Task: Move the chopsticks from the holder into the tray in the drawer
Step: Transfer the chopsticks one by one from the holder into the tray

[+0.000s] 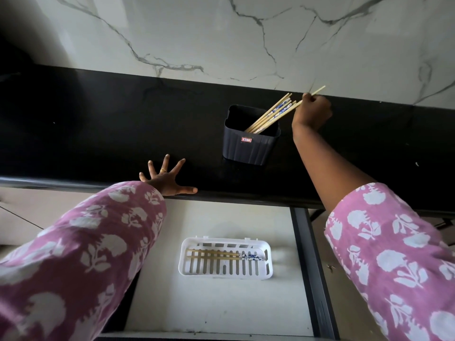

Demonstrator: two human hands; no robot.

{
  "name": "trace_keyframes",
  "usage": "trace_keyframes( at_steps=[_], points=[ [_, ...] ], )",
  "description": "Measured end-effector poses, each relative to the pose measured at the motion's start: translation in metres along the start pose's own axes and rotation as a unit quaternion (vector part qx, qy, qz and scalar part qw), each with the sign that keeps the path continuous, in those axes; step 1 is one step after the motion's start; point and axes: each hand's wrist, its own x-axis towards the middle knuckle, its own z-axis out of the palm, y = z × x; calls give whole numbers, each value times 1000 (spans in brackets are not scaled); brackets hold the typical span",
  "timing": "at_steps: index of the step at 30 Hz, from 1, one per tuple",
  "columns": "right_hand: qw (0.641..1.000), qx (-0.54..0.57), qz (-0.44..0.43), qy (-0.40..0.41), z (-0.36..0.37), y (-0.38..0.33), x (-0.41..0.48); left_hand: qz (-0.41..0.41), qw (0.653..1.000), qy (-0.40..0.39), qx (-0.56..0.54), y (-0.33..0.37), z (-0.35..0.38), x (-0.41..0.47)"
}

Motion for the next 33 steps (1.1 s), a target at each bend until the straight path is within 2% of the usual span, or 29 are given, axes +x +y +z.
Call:
trace_keyframes(
  at_steps=[5, 11, 13, 15, 19, 23, 27, 30, 33],
  points=[
    [993, 102, -45, 29, -19, -16, 6, 4, 1000, 5, 0, 1, 0, -2],
    [970, 213, -116, -24, -30, -21, -16, 2, 1000, 9, 4, 1, 0, -4],
    [955, 254, -128, -86, -30, -20, -30, 1, 1000, 12, 3, 1, 0, -5],
    [935, 265, -136, -193, -27, -16, -51, 1, 1000, 16, 0, 1, 1, -5],
    [892, 126, -206, -381, -9, 4, -101, 5, 1000, 20, -3, 0, 1, -4],
    [814, -32, -272, -512, 8, 37, -158, 3, 1000, 22, -10, 1, 2, -4],
    [693, -170, -335, -615, 21, 95, -213, 4, 1000, 24, -13, 2, 2, -3],
    [609, -253, -372, -654, 25, 133, -244, 1, 1000, 17, -11, 0, 1, -3],
    [518, -330, -453, -647, 19, 163, -262, 4, 1000, 16, -11, 2, 2, -2]
  ],
)
